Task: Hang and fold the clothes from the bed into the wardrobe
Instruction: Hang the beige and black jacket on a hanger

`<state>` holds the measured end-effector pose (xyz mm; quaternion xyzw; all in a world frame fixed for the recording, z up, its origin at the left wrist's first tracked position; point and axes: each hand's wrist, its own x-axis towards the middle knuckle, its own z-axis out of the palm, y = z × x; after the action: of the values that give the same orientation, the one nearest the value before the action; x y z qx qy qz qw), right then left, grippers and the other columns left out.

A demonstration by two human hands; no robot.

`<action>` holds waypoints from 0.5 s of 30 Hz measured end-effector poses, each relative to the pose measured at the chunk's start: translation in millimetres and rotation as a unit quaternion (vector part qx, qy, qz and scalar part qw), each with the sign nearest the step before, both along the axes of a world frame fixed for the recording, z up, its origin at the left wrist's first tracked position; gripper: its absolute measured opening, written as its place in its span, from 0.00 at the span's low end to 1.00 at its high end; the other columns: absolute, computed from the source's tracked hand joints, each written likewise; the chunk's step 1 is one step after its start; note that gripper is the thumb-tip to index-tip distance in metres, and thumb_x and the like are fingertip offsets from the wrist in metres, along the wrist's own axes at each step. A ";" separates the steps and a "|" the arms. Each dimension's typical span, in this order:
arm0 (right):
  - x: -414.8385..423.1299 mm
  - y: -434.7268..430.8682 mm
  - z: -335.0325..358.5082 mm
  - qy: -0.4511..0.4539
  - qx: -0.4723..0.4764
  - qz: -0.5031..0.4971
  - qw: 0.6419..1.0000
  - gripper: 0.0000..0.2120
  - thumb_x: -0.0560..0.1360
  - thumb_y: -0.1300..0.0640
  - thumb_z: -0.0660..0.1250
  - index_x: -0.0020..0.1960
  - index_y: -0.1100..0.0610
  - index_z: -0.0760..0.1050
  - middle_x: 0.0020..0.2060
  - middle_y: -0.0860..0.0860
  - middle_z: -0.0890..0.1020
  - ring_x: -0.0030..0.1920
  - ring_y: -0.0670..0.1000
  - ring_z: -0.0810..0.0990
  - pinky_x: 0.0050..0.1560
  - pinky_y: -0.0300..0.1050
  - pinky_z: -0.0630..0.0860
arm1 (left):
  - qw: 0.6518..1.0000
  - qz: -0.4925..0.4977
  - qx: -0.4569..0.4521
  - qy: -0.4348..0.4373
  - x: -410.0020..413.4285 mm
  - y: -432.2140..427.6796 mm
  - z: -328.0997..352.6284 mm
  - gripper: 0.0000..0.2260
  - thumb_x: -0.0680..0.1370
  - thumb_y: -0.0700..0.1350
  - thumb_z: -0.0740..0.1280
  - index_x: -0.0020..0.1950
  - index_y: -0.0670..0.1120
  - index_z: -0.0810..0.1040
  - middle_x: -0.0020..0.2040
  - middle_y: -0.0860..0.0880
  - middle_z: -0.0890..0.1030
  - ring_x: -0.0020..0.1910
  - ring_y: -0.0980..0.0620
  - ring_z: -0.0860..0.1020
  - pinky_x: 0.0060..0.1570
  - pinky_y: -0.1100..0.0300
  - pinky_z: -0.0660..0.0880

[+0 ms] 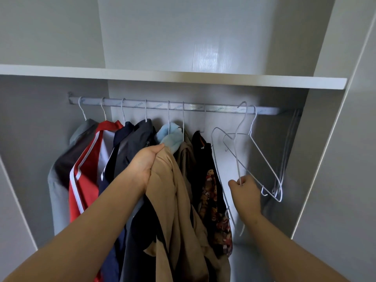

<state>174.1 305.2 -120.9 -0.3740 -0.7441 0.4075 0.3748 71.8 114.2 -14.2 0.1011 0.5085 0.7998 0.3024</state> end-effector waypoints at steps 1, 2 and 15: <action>5.9 -8.0 -3.8 -0.008 0.002 -0.005 1.000 0.11 0.71 0.58 0.63 0.35 0.54 0.61 0.30 0.50 0.69 0.30 0.49 0.67 0.31 0.43 0.65 | 1.000 -0.006 0.000 -0.002 2.9 -5.9 -0.4 0.12 0.81 0.42 0.58 0.56 0.36 0.75 0.27 0.47 0.80 0.32 0.51 0.77 0.34 0.62 0.76; 12.4 -16.1 -6.5 -0.019 0.007 -0.010 1.000 0.12 0.71 0.58 0.63 0.35 0.54 0.61 0.29 0.50 0.69 0.30 0.49 0.66 0.31 0.43 0.64 | 1.000 -0.012 -0.001 -0.006 5.8 -12.2 -0.9 0.10 0.81 0.42 0.58 0.52 0.38 0.76 0.26 0.47 0.80 0.30 0.52 0.78 0.31 0.64 0.76; 93.9 -173.7 -20.4 0.018 0.013 -0.091 0.996 0.15 0.73 0.62 0.62 0.31 0.60 0.60 0.27 0.55 0.62 0.30 0.51 0.59 0.31 0.45 0.56 | 0.993 -0.062 -0.076 0.059 50.0 -132.6 -0.3 0.14 0.80 0.43 0.60 0.36 0.38 0.74 0.19 0.47 0.76 0.17 0.54 0.75 0.15 0.66 0.69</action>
<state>268.1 131.5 -141.3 -0.4280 -0.7051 0.3687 0.4286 121.8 -18.4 -14.5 0.1560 0.5778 0.7311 0.3276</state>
